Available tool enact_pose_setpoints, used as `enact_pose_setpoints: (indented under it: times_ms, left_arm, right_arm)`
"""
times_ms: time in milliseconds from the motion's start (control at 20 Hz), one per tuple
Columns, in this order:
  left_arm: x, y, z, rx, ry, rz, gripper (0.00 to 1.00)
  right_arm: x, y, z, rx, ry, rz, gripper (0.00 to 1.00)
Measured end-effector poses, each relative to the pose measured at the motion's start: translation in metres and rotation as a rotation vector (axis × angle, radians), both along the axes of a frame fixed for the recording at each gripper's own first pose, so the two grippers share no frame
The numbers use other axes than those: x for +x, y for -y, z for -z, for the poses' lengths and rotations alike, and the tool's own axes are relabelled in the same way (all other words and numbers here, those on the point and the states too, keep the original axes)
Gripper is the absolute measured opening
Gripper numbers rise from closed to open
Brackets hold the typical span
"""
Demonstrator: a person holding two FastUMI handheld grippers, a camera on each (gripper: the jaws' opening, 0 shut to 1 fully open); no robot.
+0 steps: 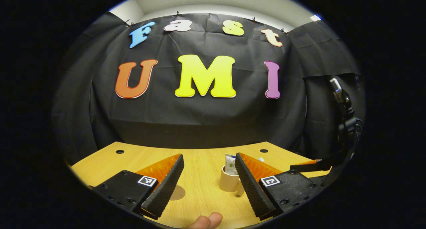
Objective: Put the toothbrush and toothpaste on the desktop into the cup, then pick up the cup and place it on the coaster on the desktop.
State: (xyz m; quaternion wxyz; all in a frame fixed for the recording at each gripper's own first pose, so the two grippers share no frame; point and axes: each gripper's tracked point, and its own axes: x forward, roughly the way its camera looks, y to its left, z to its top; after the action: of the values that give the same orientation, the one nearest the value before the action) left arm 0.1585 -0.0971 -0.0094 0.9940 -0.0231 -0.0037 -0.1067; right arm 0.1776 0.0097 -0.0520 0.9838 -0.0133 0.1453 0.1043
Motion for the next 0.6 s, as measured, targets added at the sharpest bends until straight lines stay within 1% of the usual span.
enact_pose_setpoints:
  times_ms: [50,100,150,200,250,350,600]
  left_arm:
    - [-0.004,-0.005,0.004,0.006,-0.003,-0.003,0.98]
    - [-0.007,-0.012,0.007,0.017,-0.009,-0.012,0.98]
    - [-0.009,-0.02,0.011,0.024,-0.011,-0.024,0.98]
    - [-0.012,-0.026,0.015,0.034,-0.015,-0.031,0.98]
    - [-0.016,-0.033,0.019,0.041,-0.015,-0.041,0.98]
    - [-0.02,-0.045,0.023,0.049,-0.006,-0.055,0.98]
    - [-0.031,-0.069,0.037,0.042,-0.013,-0.083,0.98]
  right_arm:
    - [0.003,-0.006,-0.001,-0.012,-0.018,-0.008,0.96]
    - [0.005,-0.013,-0.001,-0.021,-0.038,-0.025,0.94]
    - [0.008,-0.019,0.0,-0.031,-0.062,-0.033,0.96]
    - [0.012,-0.024,0.0,-0.039,-0.085,-0.04,0.94]
    - [0.017,-0.03,0.0,-0.047,-0.113,-0.047,0.96]
    - [0.027,-0.038,0.003,-0.053,-0.175,-0.05,0.96]
    - [0.06,-0.046,0.025,-0.065,-0.396,-0.013,0.96]
